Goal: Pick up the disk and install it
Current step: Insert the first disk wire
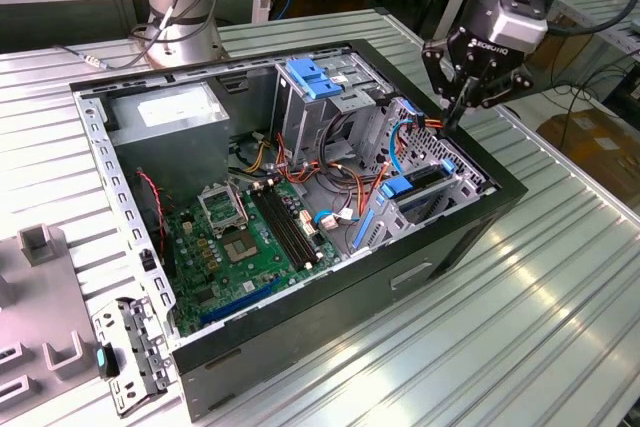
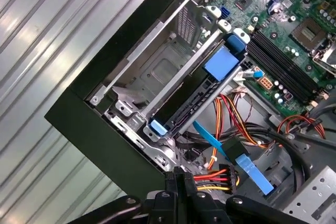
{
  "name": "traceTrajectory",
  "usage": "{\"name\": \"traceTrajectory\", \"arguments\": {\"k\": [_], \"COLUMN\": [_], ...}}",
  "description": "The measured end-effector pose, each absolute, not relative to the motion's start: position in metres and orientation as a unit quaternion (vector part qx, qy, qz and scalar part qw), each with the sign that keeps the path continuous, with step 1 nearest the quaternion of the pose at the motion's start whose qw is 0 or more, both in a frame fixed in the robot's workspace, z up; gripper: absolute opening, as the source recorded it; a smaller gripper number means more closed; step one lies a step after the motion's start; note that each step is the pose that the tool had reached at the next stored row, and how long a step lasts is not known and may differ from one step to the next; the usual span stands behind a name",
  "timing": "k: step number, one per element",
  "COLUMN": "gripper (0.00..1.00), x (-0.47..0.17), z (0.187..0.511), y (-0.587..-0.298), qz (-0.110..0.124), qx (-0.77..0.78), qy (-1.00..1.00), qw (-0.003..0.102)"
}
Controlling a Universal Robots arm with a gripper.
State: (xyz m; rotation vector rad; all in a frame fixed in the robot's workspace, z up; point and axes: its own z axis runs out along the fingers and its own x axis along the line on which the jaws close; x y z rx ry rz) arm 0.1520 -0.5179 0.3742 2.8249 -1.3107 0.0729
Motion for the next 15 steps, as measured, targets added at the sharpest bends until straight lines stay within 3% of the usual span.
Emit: {"name": "traceTrajectory", "arguments": {"k": [15], "gripper": [0.16], "x": [0.152], "z": [0.3741], "y": [-0.5179], "qz": [0.021], "qx": [0.842], "qy": [-0.538], "qw": [0.016]}}
